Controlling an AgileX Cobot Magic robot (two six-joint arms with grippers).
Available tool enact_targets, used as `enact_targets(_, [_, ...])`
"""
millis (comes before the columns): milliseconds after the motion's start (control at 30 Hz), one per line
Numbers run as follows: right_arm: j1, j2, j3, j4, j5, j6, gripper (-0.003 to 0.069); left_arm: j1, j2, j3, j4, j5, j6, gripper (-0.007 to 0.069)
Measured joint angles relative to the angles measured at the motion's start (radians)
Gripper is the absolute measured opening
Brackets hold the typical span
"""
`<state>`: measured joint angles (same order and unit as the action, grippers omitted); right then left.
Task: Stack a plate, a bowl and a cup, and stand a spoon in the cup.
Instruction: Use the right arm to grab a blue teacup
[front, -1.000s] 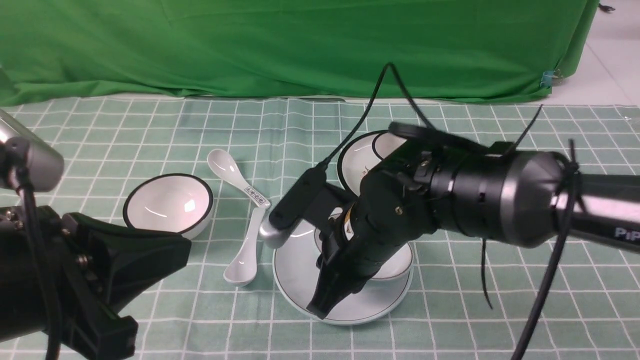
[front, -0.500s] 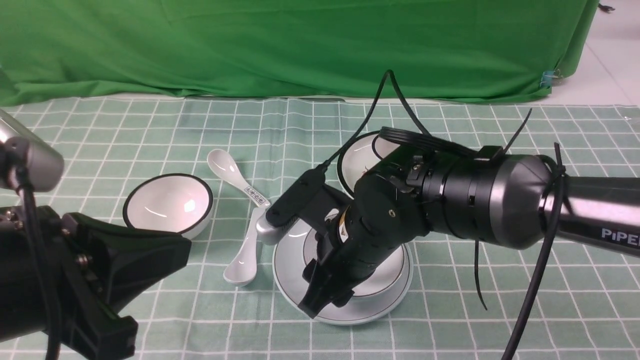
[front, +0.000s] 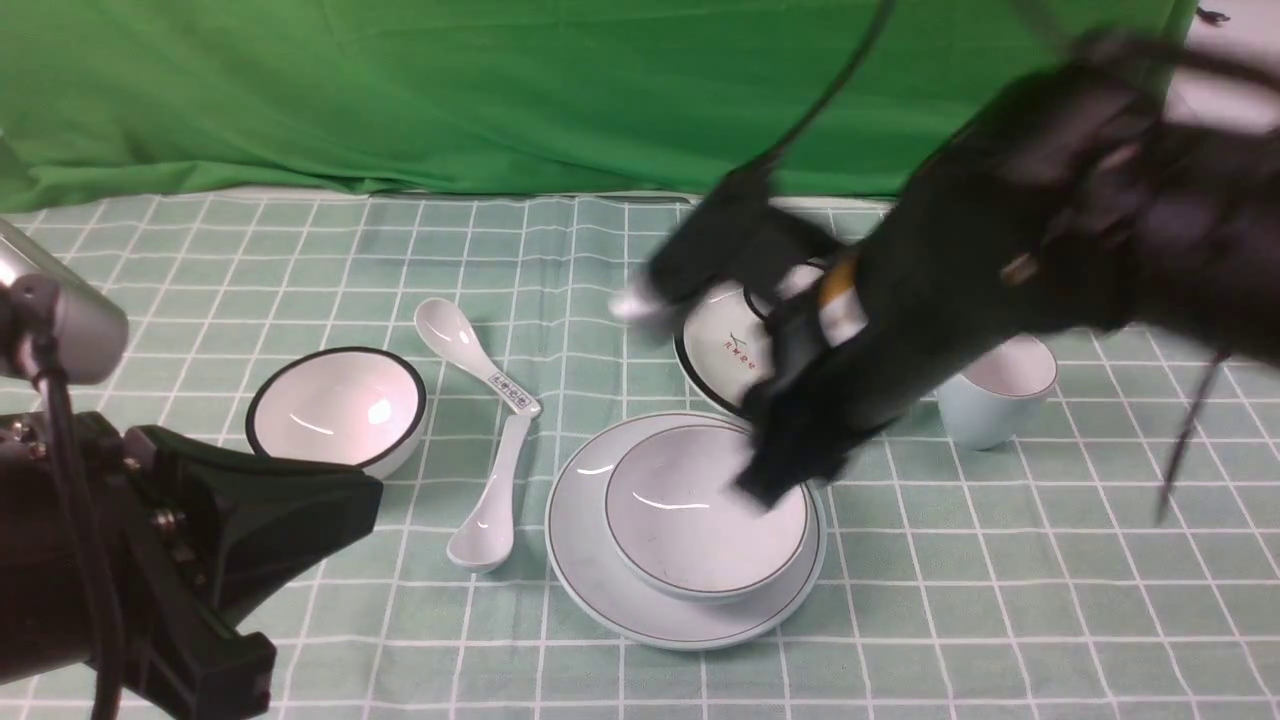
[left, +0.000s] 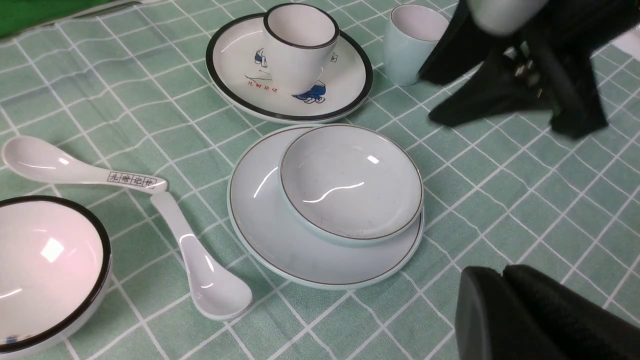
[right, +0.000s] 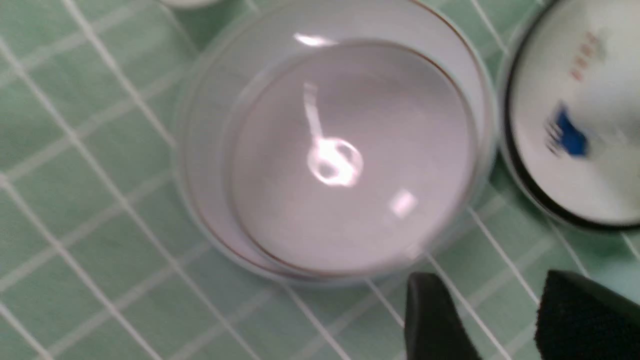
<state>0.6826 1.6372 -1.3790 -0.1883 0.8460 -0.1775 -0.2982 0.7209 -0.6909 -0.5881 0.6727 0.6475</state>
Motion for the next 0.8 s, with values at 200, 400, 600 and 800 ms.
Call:
enact_targets(200, [-0.326,0.079,-0.02,0.103,0.061,-0.123,0.0386,0.0,0.0,0.0,0.0,0.0,0.0,0.0017])
enact_targets(400, [-0.451,0.189,-0.104,0.224,0.052,-0.212,0.0448,0.0,0.0,0.0,0.0,-0.001,0.0,0.0017])
enact_targets(600, [-0.459,0.296,-0.198,0.256,-0.014,-0.265,0.0451,0.0,0.0,0.0,0.005,-0.001,0.0,0.0017])
enact_targets(800, [-0.459,0.385,-0.242,0.265,-0.017,-0.279,0.0449,0.0,0.0,0.0,0.015,-0.001,0.0,0.0017])
